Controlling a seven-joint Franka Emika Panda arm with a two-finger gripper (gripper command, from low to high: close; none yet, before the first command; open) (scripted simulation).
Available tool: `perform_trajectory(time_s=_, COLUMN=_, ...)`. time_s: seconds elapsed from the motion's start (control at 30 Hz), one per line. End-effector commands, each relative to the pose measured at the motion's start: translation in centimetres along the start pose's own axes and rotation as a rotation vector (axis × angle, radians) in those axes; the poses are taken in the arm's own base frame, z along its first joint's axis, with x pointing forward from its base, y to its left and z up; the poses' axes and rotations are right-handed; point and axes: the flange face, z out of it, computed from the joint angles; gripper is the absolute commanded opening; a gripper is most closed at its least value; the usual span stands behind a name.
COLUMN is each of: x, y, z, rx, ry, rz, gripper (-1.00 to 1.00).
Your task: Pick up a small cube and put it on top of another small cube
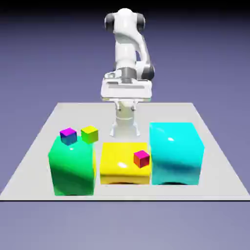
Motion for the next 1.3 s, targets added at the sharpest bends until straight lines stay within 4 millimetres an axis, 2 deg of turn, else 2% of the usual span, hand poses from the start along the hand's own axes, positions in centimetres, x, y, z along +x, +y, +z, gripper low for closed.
perform_trajectory(time_s=0.0, x=0.9, y=1.3, z=0.9, rx=-0.042, ry=-0.019, rz=0.016, gripper=0.00)
perform_trajectory(time_s=0.13, x=5.2, y=6.4, z=2.4, rx=-0.193, ry=-0.095, rz=0.128, gripper=0.00)
perform_trajectory(time_s=0.27, x=8.8, y=12.4, z=3.0, rx=-0.322, ry=-0.185, rz=0.251, gripper=0.00)
perform_trajectory(time_s=0.5, x=13.0, y=24.0, z=1.6, rx=-0.484, ry=-0.362, rz=0.488, gripper=0.00)
perform_trajectory(time_s=0.67, x=9.4, y=32.3, z=5.8, rx=-0.564, ry=-0.486, rz=0.416, gripper=0.00)
perform_trajectory(time_s=0.7, x=8.5, y=33.3, z=6.6, rx=-0.573, ry=-0.502, rz=0.397, gripper=0.00)
perform_trajectory(time_s=0.93, x=1.5, y=34.0, z=12.3, rx=-0.578, ry=-0.502, rz=0.233, gripper=0.00)
perform_trajectory(time_s=1.0, x=0.0, y=33.1, z=12.9, rx=-0.567, ry=-0.467, rz=0.234, gripper=0.00)
perform_trajectory(time_s=1.03, x=-1.2, y=33.7, z=12.3, rx=-0.573, ry=-0.473, rz=0.289, gripper=0.00)
perform_trajectory(time_s=1.07, x=-1.2, y=33.7, z=12.3, rx=-0.573, ry=-0.473, rz=0.289, gripper=0.00)
perform_trajectory(time_s=1.27, x=-4.1, y=36.5, z=16.7, rx=-0.574, ry=-0.472, rz=0.287, gripper=0.00)
